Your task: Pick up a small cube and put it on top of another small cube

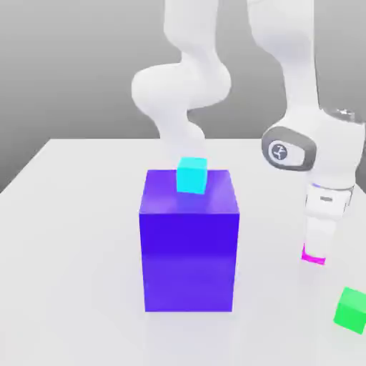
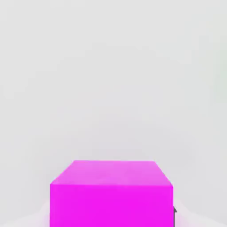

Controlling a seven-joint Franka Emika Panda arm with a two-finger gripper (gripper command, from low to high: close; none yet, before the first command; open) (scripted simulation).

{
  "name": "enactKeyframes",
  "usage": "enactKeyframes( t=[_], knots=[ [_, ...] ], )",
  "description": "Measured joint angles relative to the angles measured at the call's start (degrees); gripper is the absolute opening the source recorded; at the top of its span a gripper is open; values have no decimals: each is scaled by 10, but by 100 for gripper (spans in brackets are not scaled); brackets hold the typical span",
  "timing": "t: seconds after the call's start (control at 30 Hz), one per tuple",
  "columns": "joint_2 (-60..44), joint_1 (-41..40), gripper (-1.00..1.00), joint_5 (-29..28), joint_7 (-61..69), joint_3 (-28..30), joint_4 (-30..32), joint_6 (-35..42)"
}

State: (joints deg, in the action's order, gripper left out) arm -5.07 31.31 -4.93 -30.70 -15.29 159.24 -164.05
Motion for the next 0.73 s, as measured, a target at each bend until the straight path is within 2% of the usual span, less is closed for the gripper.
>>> enactKeyframes(
  t=[0.47,0.6,0.63,0.73],
  knots=[
    [-51,-15,-100,21,-259,66,-210,158],
    [-117,-9,-100,5,-289,82,-228,109],
    [-135,-6,100,0,-293,86,-229,92],
    [-135,-6,100,0,-293,86,-229,92]
  ],
)
